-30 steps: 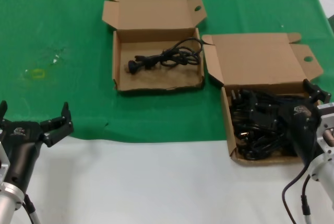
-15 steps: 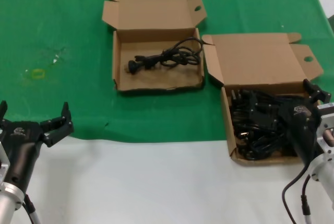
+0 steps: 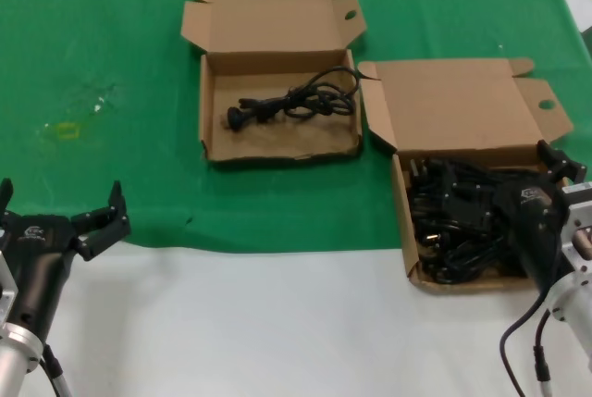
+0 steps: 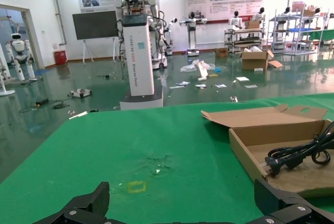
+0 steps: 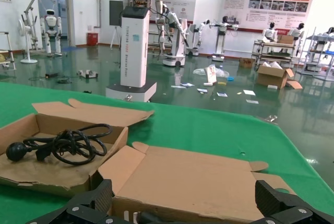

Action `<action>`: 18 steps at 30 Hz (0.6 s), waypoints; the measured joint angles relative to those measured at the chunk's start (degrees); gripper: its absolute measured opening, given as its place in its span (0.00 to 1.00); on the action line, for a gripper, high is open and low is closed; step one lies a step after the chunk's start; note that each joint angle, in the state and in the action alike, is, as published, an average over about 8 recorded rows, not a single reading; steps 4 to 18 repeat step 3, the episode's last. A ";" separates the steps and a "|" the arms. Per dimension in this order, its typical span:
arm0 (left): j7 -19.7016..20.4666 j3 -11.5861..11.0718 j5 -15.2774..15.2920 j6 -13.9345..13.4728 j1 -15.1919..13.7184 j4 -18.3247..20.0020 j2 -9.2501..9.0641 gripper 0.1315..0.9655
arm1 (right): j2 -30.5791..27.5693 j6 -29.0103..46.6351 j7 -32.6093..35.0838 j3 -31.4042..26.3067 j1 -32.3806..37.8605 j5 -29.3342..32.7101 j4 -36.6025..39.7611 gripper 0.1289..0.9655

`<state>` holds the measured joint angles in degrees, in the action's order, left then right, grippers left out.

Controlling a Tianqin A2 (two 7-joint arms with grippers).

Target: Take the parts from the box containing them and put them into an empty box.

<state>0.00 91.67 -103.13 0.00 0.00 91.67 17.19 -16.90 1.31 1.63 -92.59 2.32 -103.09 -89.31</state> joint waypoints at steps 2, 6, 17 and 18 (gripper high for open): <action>0.00 0.00 0.00 0.00 0.00 0.00 0.00 1.00 | 0.00 0.00 0.00 0.00 0.00 0.00 0.00 1.00; 0.00 0.00 0.00 0.00 0.00 0.00 0.00 1.00 | 0.00 0.00 0.00 0.00 0.00 0.00 0.00 1.00; 0.00 0.00 0.00 0.00 0.00 0.00 0.00 1.00 | 0.00 0.00 0.00 0.00 0.00 0.00 0.00 1.00; 0.00 0.00 0.00 0.00 0.00 0.00 0.00 1.00 | 0.00 0.00 0.00 0.00 0.00 0.00 0.00 1.00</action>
